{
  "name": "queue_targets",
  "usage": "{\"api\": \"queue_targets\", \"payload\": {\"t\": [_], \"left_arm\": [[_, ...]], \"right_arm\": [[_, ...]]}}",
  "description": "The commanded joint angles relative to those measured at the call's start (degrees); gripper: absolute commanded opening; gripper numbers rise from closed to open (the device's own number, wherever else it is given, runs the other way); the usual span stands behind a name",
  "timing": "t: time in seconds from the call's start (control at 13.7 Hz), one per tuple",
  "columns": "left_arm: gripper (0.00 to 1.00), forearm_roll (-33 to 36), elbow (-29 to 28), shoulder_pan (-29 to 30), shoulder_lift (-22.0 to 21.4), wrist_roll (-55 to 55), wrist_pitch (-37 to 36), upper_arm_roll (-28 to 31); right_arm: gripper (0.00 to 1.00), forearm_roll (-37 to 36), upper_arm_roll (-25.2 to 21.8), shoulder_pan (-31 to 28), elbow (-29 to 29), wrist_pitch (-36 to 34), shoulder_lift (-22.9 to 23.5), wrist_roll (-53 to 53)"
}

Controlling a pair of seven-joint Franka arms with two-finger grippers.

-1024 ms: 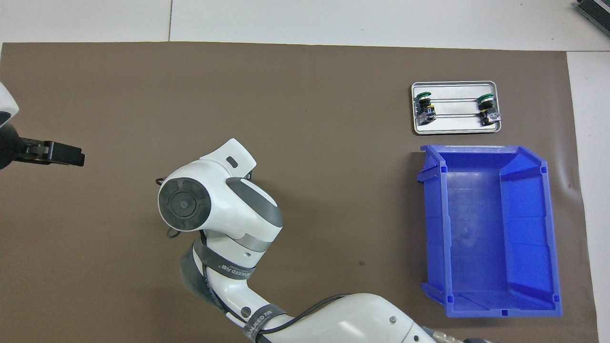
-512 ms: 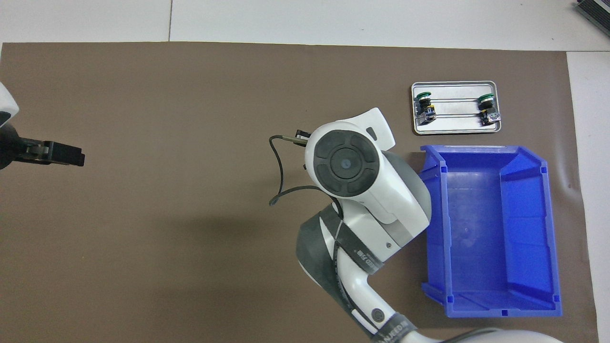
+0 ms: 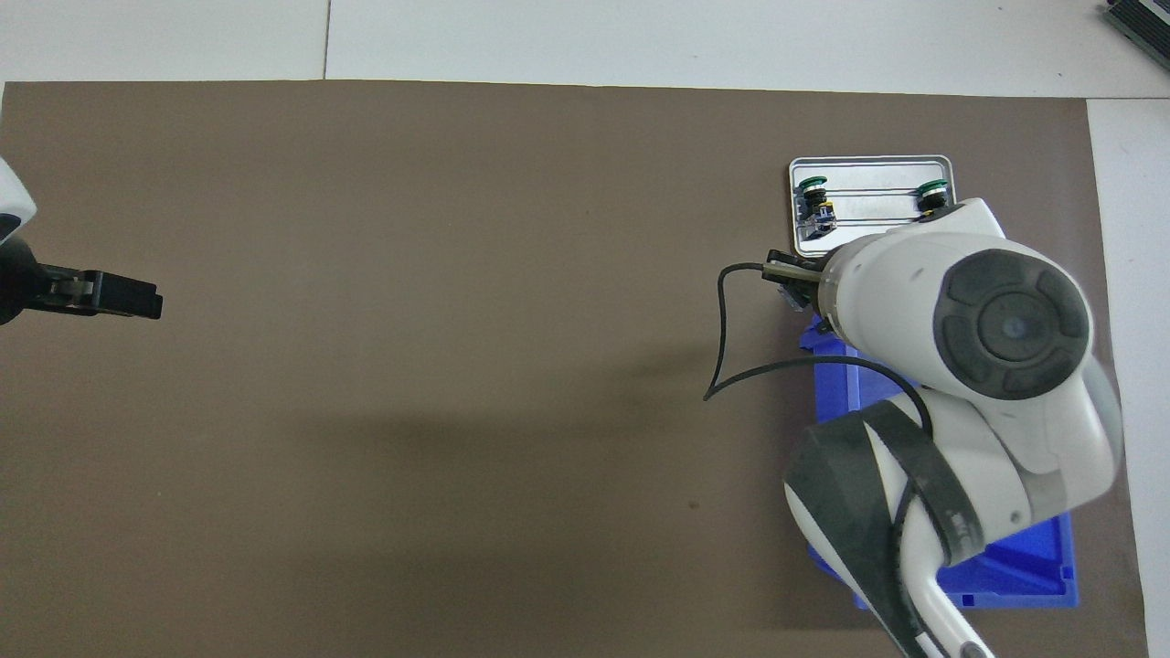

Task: Place and press button with both arms
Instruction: 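Carry the button with the right gripper over the blue bin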

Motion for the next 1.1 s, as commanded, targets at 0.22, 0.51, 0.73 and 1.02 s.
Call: {"api": "queue_targets", "payload": {"t": [0.22, 0.51, 0.73, 1.02], "left_arm": [[1.0, 0.67, -1.03, 0.46, -1.1, -0.63, -0.05, -0.26], [1.0, 0.67, -1.03, 0.46, -1.1, -0.63, -0.05, -0.26], [1.0, 0.67, -1.03, 0.46, -1.1, -0.63, -0.05, -0.26], [1.0, 0.67, -1.03, 0.46, -1.1, -0.63, -0.05, -0.26]], "right_arm": [[0.0, 6.24, 0.48, -10.5, -9.49, 4.21, -5.36, -18.58], [0.0, 6.95, 0.3, -14.01, -13.45, 9.65, -4.23, -22.11], [0.0, 6.95, 0.39, -16.92, -15.12, 15.27, -0.9, -26.93], [0.0, 9.23, 0.39, -17.9, -15.13, 18.45, 4.03, -38.1]]}}
